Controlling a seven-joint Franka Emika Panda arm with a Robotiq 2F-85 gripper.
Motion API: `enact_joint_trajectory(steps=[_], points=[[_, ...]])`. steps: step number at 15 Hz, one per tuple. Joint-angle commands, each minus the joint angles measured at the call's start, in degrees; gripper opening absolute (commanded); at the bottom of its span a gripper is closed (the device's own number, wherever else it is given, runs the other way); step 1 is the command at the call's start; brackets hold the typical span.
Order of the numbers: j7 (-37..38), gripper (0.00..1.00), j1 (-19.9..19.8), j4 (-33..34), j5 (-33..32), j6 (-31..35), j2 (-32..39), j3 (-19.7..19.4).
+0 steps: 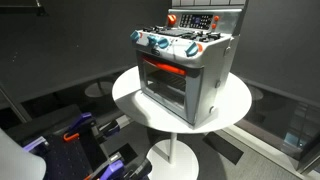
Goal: Press the top orange button on the microwave oven controlling panel of the stove
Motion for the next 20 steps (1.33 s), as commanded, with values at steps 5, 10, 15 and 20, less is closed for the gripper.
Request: enact_joint_trajectory(steps=[5,10,15,20], points=[[0.0,1.0,-0.1,0.2,0.0,-0.1,0.0,0.1],[0.5,1.0,-1.2,2.0,-1.6,1.6,1.3,0.1],[0.9,1.0,-3.3,6.0,-4.8,6.2,5.2,-0.3],[1.6,1.0,-5.9,10.6,-9.6,12.1,10.9,-1.1]])
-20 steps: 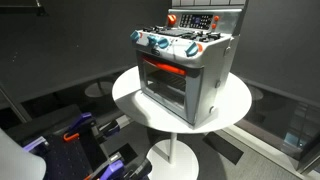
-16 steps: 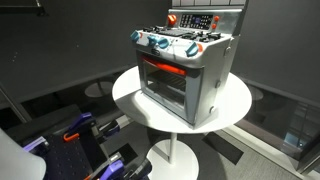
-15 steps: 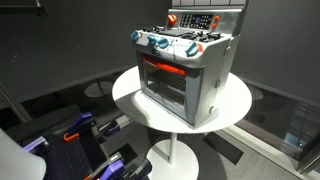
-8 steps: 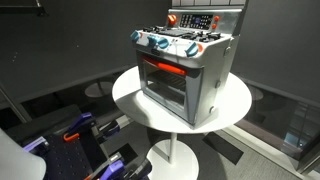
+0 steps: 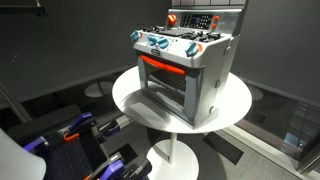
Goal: Press the top orange button on the microwave oven controlling panel of the stove
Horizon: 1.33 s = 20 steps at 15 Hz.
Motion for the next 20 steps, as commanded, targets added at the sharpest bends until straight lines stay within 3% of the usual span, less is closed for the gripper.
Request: enact_joint_trajectory(steps=[1,15,20], points=[[1.8,1.0,-1.7,5.3,-3.5,3.1,5.8,-0.8],[3.0,1.0,-4.8,15.1,-6.6,18.9,22.9,-6.1],[3.2,1.0,-4.6,17.2,-5.7,19.0,25.0,-7.1]])
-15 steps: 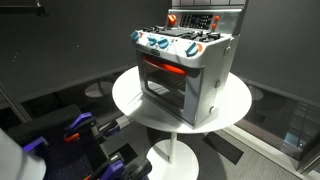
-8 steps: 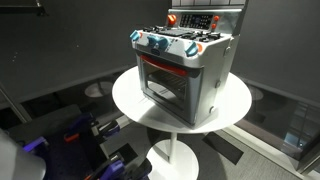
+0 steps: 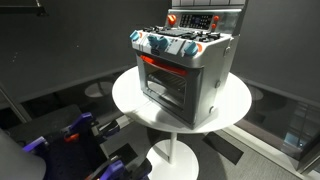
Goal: Press the top orange button on the microwave oven controlling panel of the stove
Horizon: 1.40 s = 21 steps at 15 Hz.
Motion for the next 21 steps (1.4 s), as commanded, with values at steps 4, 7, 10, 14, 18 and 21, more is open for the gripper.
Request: enact_joint_trajectory(steps=[4,7,10,14,18,21], points=[[0.1,1.0,0.5,1.1,0.1,-0.3,0.6,-0.3],[1.4,1.0,0.4,1.0,-1.2,0.5,0.6,-0.3],[3.2,1.0,-0.2,-0.1,-4.0,3.9,1.0,-0.6],[6.8,1.0,-0.9,-1.1,-7.6,9.0,2.3,-1.5],[8.7,1.0,-1.3,-1.1,-8.6,13.1,4.6,-2.6],[9.5,1.0,-1.4,-0.4,-8.6,14.8,6.6,-3.3]])
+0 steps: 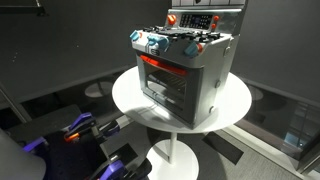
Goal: Press the top orange button on the microwave oven controlling panel of the stove
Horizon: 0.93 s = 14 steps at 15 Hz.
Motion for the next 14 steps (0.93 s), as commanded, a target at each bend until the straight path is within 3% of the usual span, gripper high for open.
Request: enact_joint_trajectory(steps=[1,14], points=[[2.5,1.0,-0.2,1.0,-1.6,2.1,2.1,-0.7],[7.1,1.0,0.3,5.6,-4.9,3.5,9.5,-3.9]])
